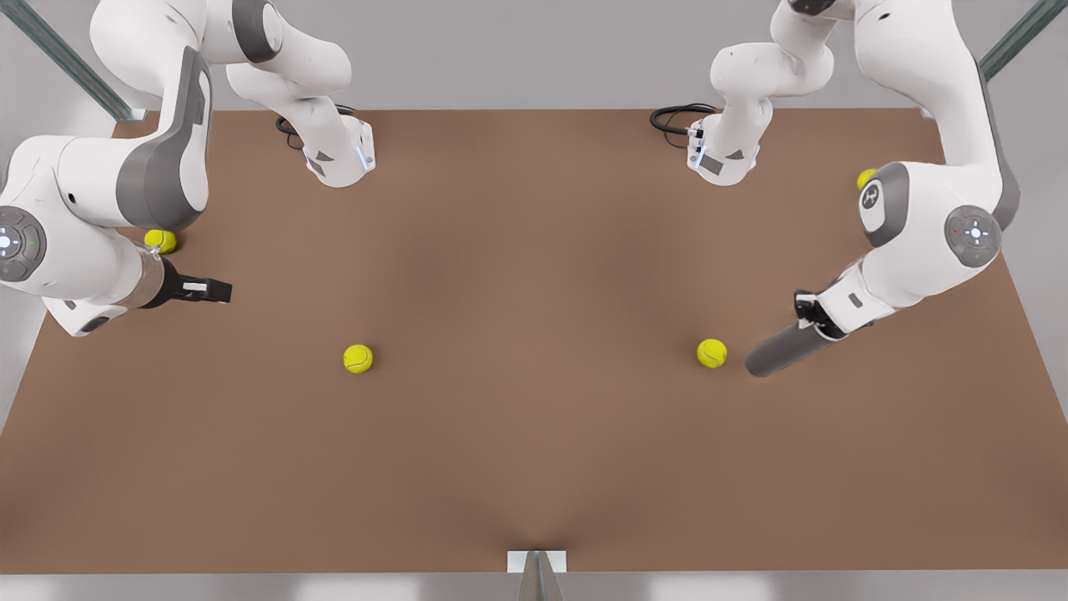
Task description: Put the tennis tube upright
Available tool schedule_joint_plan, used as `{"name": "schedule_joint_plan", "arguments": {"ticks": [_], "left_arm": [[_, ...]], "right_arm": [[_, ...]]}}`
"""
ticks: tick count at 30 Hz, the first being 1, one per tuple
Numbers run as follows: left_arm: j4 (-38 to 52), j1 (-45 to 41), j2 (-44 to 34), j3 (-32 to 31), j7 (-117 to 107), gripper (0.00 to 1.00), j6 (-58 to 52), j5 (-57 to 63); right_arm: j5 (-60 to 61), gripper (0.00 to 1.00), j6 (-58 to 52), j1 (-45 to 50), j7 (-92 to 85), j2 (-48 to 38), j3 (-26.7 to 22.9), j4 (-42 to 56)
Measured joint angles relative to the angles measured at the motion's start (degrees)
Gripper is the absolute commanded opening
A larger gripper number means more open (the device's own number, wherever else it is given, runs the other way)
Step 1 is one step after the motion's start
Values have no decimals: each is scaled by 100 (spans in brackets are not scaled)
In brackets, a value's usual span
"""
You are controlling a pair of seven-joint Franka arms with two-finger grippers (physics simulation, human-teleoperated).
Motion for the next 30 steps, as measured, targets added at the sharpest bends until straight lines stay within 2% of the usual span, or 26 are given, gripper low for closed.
{"name": "schedule_joint_plan", "arguments": {"ticks": [8,15,16,18,19,21,29,30], "left_arm": [[-12,15,610,-1,-320,21,110,358],[-14,15,814,-2,-549,22,177,449],[-14,15,820,-1,-573,35,182,447],[-14,15,825,-4,-616,54,188,445],[-14,14,827,-6,-635,71,191,450],[-14,13,834,-6,-666,77,195,441],[-7,6,835,-15,-812,80,200,520],[-6,5,828,-17,-827,100,198,523]], "right_arm": [[-1,100,0,3,0,0,3,0],[-1,100,0,0,1,0,4,-3],[-1,100,0,3,1,0,4,-4],[0,100,1,7,2,0,4,-1],[0,100,1,8,3,0,4,-1],[0,100,0,13,3,0,8,0],[7,100,9,15,7,0,21,19],[9,100,17,8,8,-3,18,26]]}}
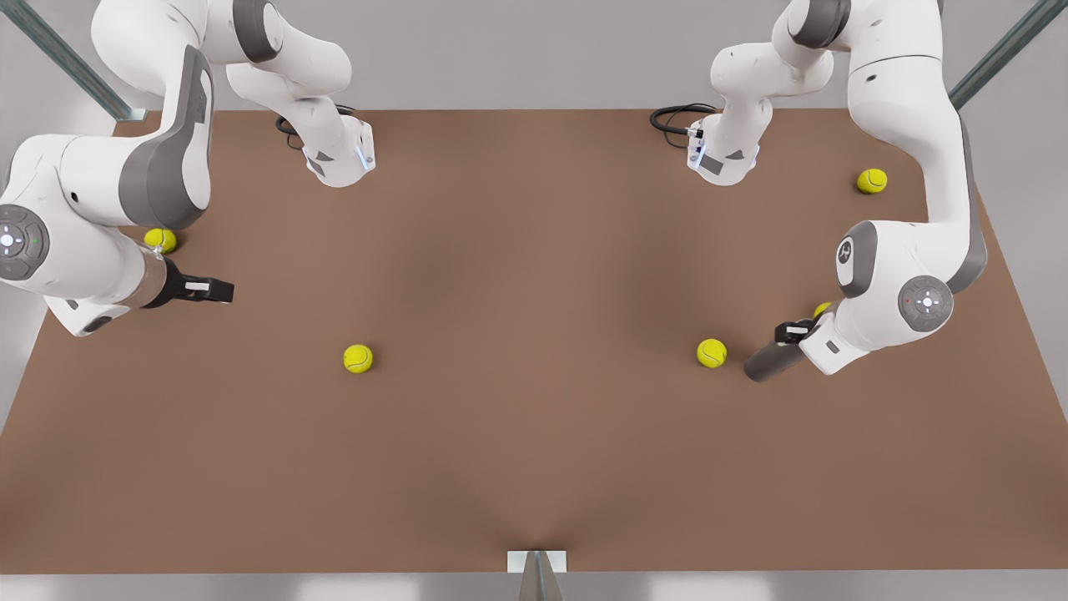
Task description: Put the tennis tube upright
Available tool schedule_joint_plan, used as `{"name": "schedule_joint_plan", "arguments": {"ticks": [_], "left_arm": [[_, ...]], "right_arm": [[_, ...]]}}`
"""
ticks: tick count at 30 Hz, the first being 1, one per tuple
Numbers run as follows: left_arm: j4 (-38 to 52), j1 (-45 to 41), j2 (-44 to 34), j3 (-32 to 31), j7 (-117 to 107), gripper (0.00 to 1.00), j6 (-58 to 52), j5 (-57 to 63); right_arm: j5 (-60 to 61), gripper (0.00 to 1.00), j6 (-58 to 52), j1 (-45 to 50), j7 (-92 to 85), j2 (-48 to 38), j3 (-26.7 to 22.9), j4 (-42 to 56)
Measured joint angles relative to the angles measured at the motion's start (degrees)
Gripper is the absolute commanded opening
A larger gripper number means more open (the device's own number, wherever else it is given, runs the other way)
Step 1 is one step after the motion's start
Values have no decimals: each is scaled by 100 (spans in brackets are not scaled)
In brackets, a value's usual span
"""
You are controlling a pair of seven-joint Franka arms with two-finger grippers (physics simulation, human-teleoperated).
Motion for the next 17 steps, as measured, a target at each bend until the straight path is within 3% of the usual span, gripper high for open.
{"name": "schedule_joint_plan", "arguments": {"ticks": [8,17], "left_arm": [[893,19,-172,-16,-97,100,-504,13],[961,9,-495,-27,-167,100,-1000,120]], "right_arm": [[57,100,23,105,8,-6,23,292],[166,100,1,78,5,-7,15,299]]}}
